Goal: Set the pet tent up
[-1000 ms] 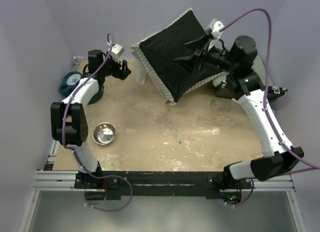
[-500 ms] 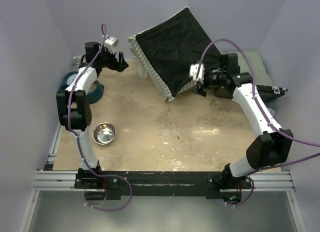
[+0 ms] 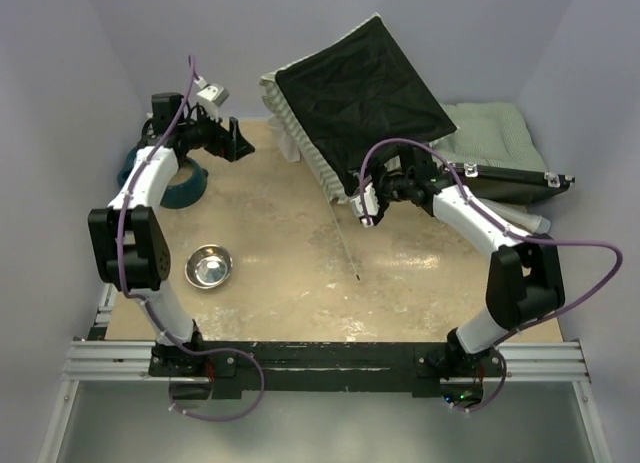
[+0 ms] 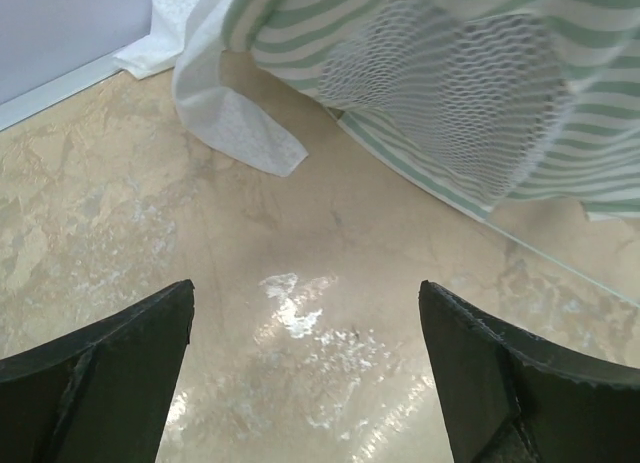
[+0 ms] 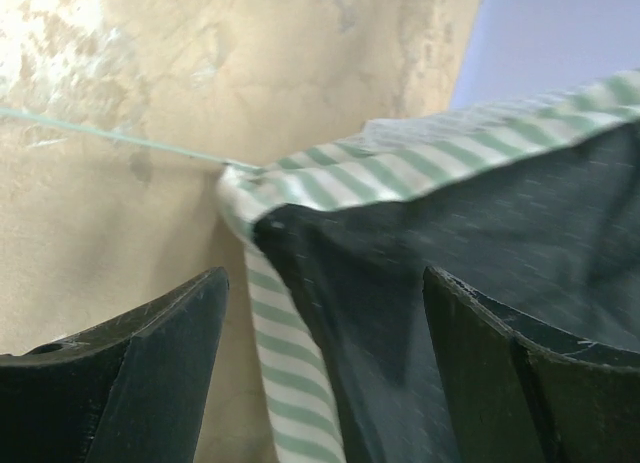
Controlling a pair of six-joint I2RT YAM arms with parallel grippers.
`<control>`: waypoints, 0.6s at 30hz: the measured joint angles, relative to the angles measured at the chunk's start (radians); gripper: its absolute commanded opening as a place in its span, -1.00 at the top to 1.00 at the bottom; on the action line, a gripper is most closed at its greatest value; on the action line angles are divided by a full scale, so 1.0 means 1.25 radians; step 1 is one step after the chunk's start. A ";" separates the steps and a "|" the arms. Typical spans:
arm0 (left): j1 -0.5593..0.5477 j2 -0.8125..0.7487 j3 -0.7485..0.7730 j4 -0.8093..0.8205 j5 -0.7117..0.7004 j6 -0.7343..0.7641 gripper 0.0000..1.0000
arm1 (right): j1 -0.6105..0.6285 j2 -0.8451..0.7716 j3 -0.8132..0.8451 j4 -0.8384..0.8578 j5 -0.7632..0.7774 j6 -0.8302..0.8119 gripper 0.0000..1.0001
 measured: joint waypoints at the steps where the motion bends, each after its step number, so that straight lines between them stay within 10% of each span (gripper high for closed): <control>1: 0.000 -0.020 -0.013 -0.002 0.005 0.000 -0.98 | 0.001 0.011 -0.008 0.008 0.004 -0.013 -0.64; 5: 0.000 -0.098 -0.056 -0.005 0.037 -0.002 -0.99 | 0.002 0.059 -0.022 0.058 0.020 -0.066 -0.16; 9: 0.000 -0.153 -0.106 -0.014 0.084 0.006 -0.99 | 0.002 0.060 -0.042 0.161 0.014 -0.042 1.00; 18: 0.000 -0.359 -0.254 0.021 0.082 -0.040 -0.99 | 0.007 0.051 0.071 0.109 -0.079 0.142 1.00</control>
